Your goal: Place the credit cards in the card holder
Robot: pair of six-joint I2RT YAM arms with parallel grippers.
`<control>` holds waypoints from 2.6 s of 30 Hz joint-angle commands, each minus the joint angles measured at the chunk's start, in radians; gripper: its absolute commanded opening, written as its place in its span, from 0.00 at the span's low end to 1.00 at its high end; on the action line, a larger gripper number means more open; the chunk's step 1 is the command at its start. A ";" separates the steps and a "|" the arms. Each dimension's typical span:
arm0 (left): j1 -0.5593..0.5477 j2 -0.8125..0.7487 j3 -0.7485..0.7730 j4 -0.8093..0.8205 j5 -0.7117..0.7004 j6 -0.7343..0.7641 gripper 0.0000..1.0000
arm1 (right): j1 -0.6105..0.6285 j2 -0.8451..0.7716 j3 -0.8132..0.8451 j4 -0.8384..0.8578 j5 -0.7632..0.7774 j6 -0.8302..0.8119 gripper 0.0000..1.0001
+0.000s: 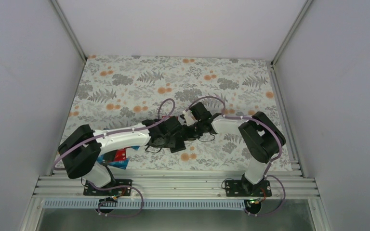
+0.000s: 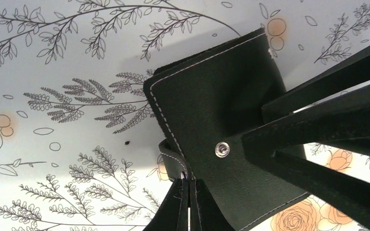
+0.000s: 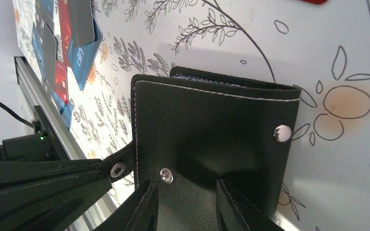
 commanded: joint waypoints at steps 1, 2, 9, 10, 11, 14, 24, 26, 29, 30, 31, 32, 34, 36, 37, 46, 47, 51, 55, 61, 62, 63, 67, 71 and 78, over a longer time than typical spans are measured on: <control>-0.005 0.027 0.053 -0.009 -0.018 0.035 0.02 | 0.030 0.050 -0.075 0.018 0.076 0.124 0.34; -0.005 0.032 0.058 -0.010 -0.016 0.039 0.02 | 0.031 0.049 -0.081 0.030 0.078 0.139 0.34; -0.005 0.081 0.088 -0.018 -0.017 0.061 0.03 | 0.040 0.030 -0.110 0.088 0.071 0.237 0.34; -0.005 0.087 0.091 -0.013 -0.016 0.062 0.02 | 0.040 0.023 -0.110 0.083 0.082 0.236 0.34; -0.005 0.092 0.093 -0.010 -0.015 0.063 0.02 | 0.041 0.016 -0.112 0.079 0.090 0.236 0.34; -0.005 0.107 0.102 -0.006 -0.013 0.067 0.02 | 0.040 0.006 -0.115 0.072 0.097 0.233 0.34; -0.007 0.118 0.108 0.023 0.001 0.076 0.02 | 0.038 -0.011 -0.116 0.073 0.096 0.228 0.35; -0.007 0.123 0.115 0.027 0.003 0.082 0.02 | 0.038 -0.014 -0.115 0.071 0.096 0.228 0.35; -0.007 0.135 0.123 0.034 0.010 0.091 0.02 | 0.036 -0.018 -0.116 0.068 0.095 0.228 0.35; -0.007 0.138 0.124 0.036 0.013 0.093 0.02 | 0.035 -0.022 -0.115 0.067 0.095 0.227 0.35; -0.007 0.141 0.125 0.040 0.015 0.094 0.03 | 0.034 -0.029 -0.115 0.065 0.093 0.225 0.35; -0.007 0.144 0.126 0.044 0.016 0.096 0.02 | 0.032 -0.036 -0.115 0.065 0.092 0.225 0.35; -0.007 0.150 0.127 0.047 0.017 0.099 0.02 | 0.027 -0.055 -0.112 0.065 0.077 0.217 0.35; -0.007 0.156 0.128 0.047 0.017 0.101 0.02 | 0.021 -0.078 -0.103 0.052 0.057 0.202 0.35; -0.008 0.159 0.127 0.046 0.015 0.101 0.02 | 0.018 -0.092 -0.095 0.040 0.054 0.188 0.36; -0.010 0.165 0.124 0.051 0.015 0.102 0.02 | -0.038 -0.197 -0.098 -0.109 0.170 0.078 0.41; -0.010 0.164 0.123 0.051 0.014 0.102 0.02 | -0.041 -0.198 -0.108 -0.114 0.194 0.072 0.41; -0.011 0.162 0.125 0.048 0.014 0.108 0.02 | -0.045 -0.184 -0.143 -0.100 0.205 0.051 0.39; -0.015 0.165 0.130 0.048 0.016 0.112 0.02 | -0.044 -0.154 -0.158 -0.038 0.123 0.035 0.38; -0.018 0.184 0.154 0.035 0.022 0.125 0.03 | -0.044 -0.118 -0.157 0.019 0.039 0.013 0.37; -0.019 0.185 0.156 0.034 0.021 0.126 0.02 | -0.044 -0.114 -0.158 0.025 0.035 0.014 0.37; -0.020 0.187 0.158 0.035 0.023 0.128 0.02 | -0.044 -0.112 -0.158 0.029 0.032 0.014 0.37; -0.021 0.196 0.169 0.027 0.029 0.131 0.02 | -0.044 -0.089 -0.159 0.040 0.032 0.017 0.36; -0.023 0.204 0.177 0.028 0.039 0.144 0.02 | -0.044 -0.074 -0.161 0.046 0.030 0.021 0.34; -0.024 0.218 0.192 0.027 0.045 0.151 0.02 | -0.045 -0.064 -0.163 0.045 0.030 0.017 0.34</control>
